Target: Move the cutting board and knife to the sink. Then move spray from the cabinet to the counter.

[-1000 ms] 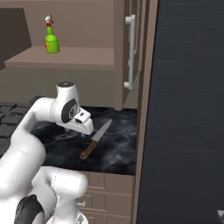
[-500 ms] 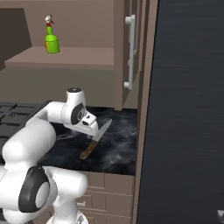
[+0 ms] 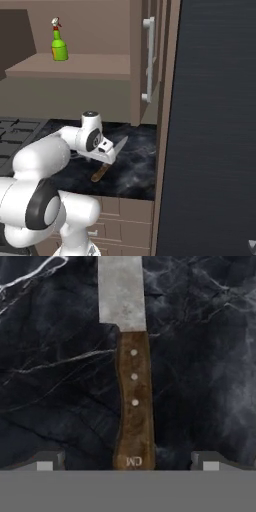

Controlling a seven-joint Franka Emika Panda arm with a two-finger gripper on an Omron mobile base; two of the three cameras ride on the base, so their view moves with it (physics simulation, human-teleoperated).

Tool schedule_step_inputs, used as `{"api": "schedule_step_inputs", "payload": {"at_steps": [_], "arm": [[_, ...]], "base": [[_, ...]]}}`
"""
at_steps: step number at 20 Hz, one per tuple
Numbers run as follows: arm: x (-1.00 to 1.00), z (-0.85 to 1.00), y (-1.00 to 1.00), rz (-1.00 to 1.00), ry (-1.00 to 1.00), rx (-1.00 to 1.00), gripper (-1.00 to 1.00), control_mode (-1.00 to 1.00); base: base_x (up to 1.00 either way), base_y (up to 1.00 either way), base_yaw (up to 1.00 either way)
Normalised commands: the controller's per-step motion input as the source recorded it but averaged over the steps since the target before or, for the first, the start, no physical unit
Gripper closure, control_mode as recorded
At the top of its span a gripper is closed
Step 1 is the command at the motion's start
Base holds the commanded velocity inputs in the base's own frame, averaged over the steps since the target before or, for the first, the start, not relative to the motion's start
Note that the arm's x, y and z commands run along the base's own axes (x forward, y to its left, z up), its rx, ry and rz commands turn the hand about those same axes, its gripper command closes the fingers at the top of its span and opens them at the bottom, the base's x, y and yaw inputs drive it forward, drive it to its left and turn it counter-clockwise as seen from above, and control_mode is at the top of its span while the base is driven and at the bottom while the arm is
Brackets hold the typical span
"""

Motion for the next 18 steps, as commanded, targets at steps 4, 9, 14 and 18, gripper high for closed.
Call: {"api": "schedule_step_inputs", "payload": {"at_steps": [4,9,14,18], "arm": [[0.05,-0.36,-0.05,0.0,0.0,0.0,-1.0,-1.0],[0.12,-0.26,-0.14,0.0,0.0,0.0,-1.0,-1.0],[0.07,-0.29,-0.1,0.0,0.0,0.0,-1.0,-1.0],[0.02,-0.28,0.0,0.0,0.0,0.0,-1.0,-1.0]], "base": [[0.0,0.0,0.0],[0.0,0.0,0.0],[0.0,0.0,0.0],[0.0,0.0,0.0]]}}
